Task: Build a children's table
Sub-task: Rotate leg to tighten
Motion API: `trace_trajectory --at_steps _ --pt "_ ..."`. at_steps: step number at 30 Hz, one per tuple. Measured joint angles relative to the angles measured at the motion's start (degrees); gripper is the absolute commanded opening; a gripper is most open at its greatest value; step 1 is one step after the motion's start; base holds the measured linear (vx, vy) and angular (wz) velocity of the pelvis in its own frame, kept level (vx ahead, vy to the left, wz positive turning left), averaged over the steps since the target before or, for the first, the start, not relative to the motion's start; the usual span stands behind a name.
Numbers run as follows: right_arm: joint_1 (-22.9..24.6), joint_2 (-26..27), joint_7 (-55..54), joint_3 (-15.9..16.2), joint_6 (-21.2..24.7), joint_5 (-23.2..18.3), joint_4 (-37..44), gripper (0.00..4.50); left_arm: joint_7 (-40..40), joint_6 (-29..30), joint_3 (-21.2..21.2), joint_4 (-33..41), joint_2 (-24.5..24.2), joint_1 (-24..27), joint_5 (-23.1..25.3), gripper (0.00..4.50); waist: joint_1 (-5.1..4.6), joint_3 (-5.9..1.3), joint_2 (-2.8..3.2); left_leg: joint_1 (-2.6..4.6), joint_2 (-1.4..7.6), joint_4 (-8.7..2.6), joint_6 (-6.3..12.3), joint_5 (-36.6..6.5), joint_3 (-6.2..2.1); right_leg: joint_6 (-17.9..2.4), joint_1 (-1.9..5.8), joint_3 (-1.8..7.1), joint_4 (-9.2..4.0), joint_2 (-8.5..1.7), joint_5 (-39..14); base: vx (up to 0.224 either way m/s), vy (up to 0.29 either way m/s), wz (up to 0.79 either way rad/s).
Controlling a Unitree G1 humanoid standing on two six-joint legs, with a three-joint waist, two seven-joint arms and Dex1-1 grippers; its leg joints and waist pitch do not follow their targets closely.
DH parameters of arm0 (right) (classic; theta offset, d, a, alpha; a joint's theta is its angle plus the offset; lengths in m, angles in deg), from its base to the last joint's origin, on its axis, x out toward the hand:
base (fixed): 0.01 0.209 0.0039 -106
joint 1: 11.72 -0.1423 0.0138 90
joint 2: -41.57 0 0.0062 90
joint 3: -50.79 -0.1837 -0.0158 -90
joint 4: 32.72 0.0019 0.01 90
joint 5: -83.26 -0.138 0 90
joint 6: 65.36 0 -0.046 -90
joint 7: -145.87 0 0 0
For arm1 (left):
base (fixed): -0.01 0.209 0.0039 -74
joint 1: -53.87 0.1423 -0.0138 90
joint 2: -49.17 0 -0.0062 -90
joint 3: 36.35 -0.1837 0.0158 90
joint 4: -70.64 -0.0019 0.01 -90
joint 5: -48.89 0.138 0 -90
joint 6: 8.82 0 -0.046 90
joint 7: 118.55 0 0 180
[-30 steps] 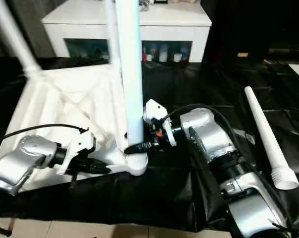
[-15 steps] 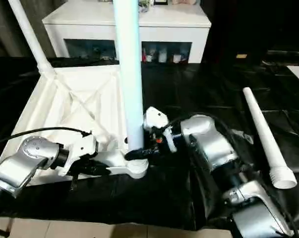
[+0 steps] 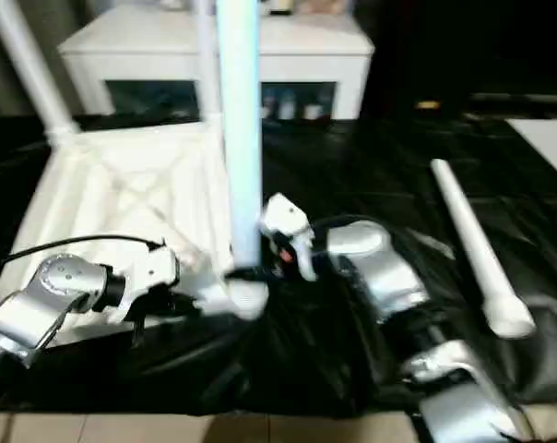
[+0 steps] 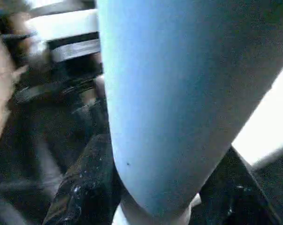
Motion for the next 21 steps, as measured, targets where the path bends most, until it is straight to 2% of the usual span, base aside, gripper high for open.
trace_trajectory --at_steps 4,7,10,12,16,21 --pt "-4.37 5.51 -18.28 -3.90 2.93 1.33 -7.57 1.82 -10.26 6.62 1.24 -4.49 7.62 -4.45 1.85 0.00 -1.10 0.06 0.08 0.15 -0.06 0.08 -0.01 0.01 -0.12 0.04 -0.21 -0.07 -0.14 -0.01 -0.03 0.000 0.000 0.00" --pt "-6.02 7.70 -26.78 -5.78 2.90 1.81 -11.08 1.82 -16.28 10.64 1.91 -6.01 12.41 -6.09 1.92 0.00 -1.18 0.04 0.14 0.18 -0.07 0.09 -0.01 0.01 -0.16 0.05 -0.19 -0.12 -0.17 -0.01 -0.03 0.000 0.000 0.00" --pt "-8.12 10.21 -35.26 -7.88 2.60 2.04 -15.31 1.82 -21.92 12.22 2.88 -8.48 17.03 -7.89 2.93 0.00 -1.11 0.00 0.32 0.46 -0.09 0.04 -0.01 0.00 -0.18 0.06 -0.20 -0.16 -0.21 -0.01 -0.04 0.000 0.000 0.00" --pt "-9.91 13.10 -43.35 -10.20 0.73 2.23 -19.87 1.82 -26.69 12.72 3.99 -10.92 20.89 -9.02 3.74 0.00 -1.20 -0.13 0.48 0.55 -0.11 0.07 -0.01 0.00 -0.19 0.09 -0.14 -0.18 -0.24 -0.02 -0.06 0.000 0.000 0.00" --pt "-11.61 15.39 -51.03 -12.14 -1.56 2.27 -23.71 1.82 -30.69 13.79 5.01 -11.77 24.18 -9.58 3.99 0.00 -1.61 -0.25 0.61 0.50 -0.13 -0.05 0.00 -0.01 -0.25 0.10 -0.06 -0.28 -0.81 -0.02 -0.06 0.000 0.000 0.00" --pt "-14.06 17.39 -56.32 -13.63 -3.62 2.45 -27.41 1.82 -32.66 14.90 5.81 -11.93 25.20 -10.12 3.60 0.00 -1.87 -0.31 0.53 0.21 -0.19 -0.08 0.01 -0.01 -0.23 0.08 -0.17 -0.20 -1.06 -0.02 -0.04 0.000 0.000 0.00"
